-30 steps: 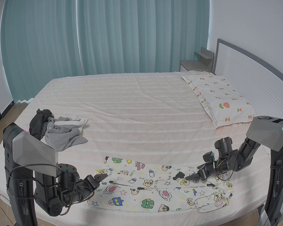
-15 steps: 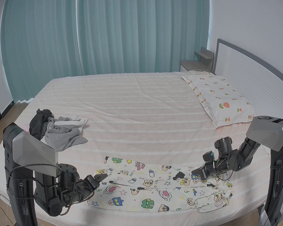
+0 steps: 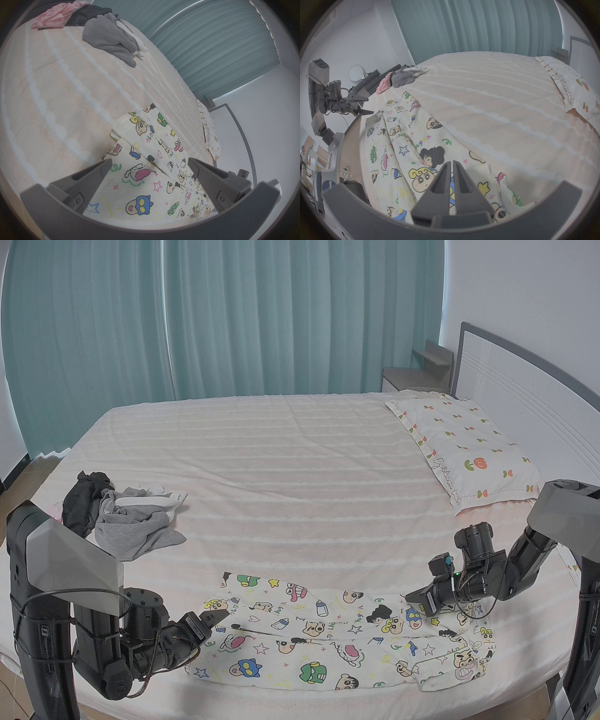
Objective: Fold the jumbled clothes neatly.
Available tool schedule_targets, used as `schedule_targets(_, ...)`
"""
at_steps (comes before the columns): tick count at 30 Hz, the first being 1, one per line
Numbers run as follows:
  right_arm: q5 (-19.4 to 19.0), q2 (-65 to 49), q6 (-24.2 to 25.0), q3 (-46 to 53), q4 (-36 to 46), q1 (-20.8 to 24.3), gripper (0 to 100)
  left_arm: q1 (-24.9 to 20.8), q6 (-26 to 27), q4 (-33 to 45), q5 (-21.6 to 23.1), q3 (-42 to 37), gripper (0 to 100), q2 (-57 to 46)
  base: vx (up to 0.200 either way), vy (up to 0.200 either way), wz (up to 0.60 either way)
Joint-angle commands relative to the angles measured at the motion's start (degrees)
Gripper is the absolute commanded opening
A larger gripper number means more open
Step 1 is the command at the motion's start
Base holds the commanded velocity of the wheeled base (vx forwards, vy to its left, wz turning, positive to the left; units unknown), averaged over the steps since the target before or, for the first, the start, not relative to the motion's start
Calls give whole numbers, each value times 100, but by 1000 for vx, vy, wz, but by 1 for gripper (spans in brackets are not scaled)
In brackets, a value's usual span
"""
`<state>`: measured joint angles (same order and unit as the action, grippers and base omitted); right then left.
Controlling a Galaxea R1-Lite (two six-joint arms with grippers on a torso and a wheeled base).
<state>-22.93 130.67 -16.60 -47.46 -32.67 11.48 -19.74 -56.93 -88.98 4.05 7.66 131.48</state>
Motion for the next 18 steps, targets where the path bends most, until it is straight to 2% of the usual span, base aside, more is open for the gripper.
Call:
schedule_targets(1, 25, 116, -1, -185, 173, -23, 100, -4, -2, -102, 0, -1, 100, 10, 0, 0, 0)
schedule_targets(4, 25, 134, -1, -449, 657, -41, 100, -4, -2, -102, 0, -1, 100, 10, 0, 0, 0)
schedule_targets(18, 34, 319, -10, -651, 1096, -50, 100, -4, -2, -102, 0, -1, 100, 18, 0, 0, 0)
